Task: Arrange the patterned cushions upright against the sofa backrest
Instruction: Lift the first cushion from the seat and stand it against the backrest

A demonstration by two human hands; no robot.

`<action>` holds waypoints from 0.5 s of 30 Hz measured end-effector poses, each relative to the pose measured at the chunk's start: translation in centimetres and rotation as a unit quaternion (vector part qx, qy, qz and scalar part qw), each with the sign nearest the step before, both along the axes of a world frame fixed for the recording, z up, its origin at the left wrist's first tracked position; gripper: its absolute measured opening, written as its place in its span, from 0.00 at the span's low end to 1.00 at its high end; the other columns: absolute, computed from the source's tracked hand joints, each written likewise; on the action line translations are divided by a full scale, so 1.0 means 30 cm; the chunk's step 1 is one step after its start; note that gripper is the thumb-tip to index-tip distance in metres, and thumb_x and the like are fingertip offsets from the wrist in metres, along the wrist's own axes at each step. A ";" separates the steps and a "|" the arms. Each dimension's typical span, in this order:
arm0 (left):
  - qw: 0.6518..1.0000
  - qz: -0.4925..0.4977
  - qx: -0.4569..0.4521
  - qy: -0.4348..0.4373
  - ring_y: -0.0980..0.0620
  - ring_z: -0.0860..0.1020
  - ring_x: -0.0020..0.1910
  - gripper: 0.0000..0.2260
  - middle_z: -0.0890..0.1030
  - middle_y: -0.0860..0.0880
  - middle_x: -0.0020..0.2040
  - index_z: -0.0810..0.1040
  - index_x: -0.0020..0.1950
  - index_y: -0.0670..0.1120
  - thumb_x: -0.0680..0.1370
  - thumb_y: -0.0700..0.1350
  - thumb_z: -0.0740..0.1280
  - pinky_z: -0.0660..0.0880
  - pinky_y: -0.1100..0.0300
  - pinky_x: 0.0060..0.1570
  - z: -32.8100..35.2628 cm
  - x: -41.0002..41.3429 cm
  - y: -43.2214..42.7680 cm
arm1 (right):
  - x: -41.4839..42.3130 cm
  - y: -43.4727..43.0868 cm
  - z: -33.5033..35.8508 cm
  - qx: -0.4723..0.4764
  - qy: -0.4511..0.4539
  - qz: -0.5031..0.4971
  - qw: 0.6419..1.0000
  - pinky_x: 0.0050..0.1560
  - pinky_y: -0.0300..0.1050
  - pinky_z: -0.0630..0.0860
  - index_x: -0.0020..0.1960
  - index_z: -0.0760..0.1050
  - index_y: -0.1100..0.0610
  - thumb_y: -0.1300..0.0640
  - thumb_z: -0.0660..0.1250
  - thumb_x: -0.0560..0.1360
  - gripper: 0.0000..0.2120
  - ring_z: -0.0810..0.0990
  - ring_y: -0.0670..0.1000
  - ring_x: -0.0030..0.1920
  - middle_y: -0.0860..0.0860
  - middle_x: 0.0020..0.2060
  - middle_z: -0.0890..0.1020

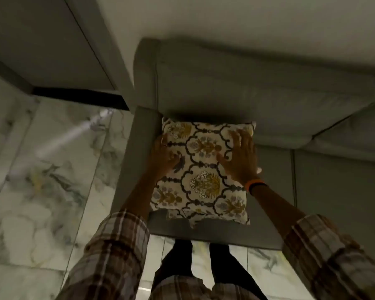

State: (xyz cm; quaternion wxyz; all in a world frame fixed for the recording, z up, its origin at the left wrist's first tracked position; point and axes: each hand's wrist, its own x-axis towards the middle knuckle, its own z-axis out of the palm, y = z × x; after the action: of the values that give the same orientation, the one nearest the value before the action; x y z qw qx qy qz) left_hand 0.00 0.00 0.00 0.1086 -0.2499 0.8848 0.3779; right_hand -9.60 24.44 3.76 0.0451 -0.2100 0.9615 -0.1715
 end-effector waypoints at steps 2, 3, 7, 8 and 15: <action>0.992 0.096 0.075 -0.037 0.37 0.61 0.78 0.41 0.56 0.39 0.81 0.51 0.82 0.44 0.78 0.53 0.71 0.64 0.43 0.74 -0.074 -0.020 0.008 | 0.031 0.027 -0.076 -0.057 -0.086 -0.113 0.988 0.73 0.66 0.68 0.78 0.63 0.55 0.34 0.67 0.71 0.42 0.66 0.63 0.75 0.59 0.76 0.67; 0.984 0.130 0.107 -0.061 0.36 0.61 0.78 0.41 0.57 0.39 0.80 0.51 0.82 0.44 0.77 0.56 0.71 0.64 0.42 0.74 -0.122 -0.020 0.007 | 0.056 0.051 -0.112 -0.093 -0.121 -0.153 0.976 0.72 0.66 0.69 0.78 0.62 0.54 0.35 0.69 0.70 0.43 0.66 0.63 0.74 0.59 0.76 0.66; 0.936 0.245 0.247 -0.062 0.37 0.68 0.75 0.45 0.66 0.39 0.78 0.55 0.81 0.43 0.74 0.62 0.72 0.71 0.47 0.69 -0.219 -0.023 0.014 | 0.102 0.113 -0.205 -0.249 -0.239 -0.245 0.906 0.72 0.57 0.72 0.80 0.57 0.54 0.45 0.78 0.72 0.46 0.69 0.58 0.74 0.57 0.76 0.63; 0.921 0.270 0.273 -0.057 0.38 0.72 0.71 0.44 0.69 0.38 0.75 0.57 0.81 0.43 0.74 0.61 0.73 0.75 0.51 0.62 -0.234 -0.026 0.009 | 0.094 0.122 -0.214 -0.292 -0.268 -0.257 0.881 0.72 0.55 0.73 0.81 0.56 0.53 0.45 0.79 0.71 0.47 0.72 0.55 0.72 0.56 0.75 0.67; 0.913 0.325 0.246 0.034 0.46 0.83 0.47 0.53 0.83 0.40 0.60 0.71 0.73 0.42 0.62 0.80 0.65 0.82 0.51 0.47 -0.160 -0.076 0.087 | 0.025 0.256 -0.186 -0.393 -0.347 -0.278 0.805 0.61 0.57 0.83 0.76 0.70 0.53 0.50 0.79 0.73 0.35 0.84 0.53 0.64 0.52 0.66 0.83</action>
State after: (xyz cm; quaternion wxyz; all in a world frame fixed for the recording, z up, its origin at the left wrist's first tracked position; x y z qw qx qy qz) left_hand -2.29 2.61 -4.79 0.0076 -0.4761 0.6369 0.6063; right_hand -8.83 32.10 -1.82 0.2394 0.1395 0.7494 -0.6013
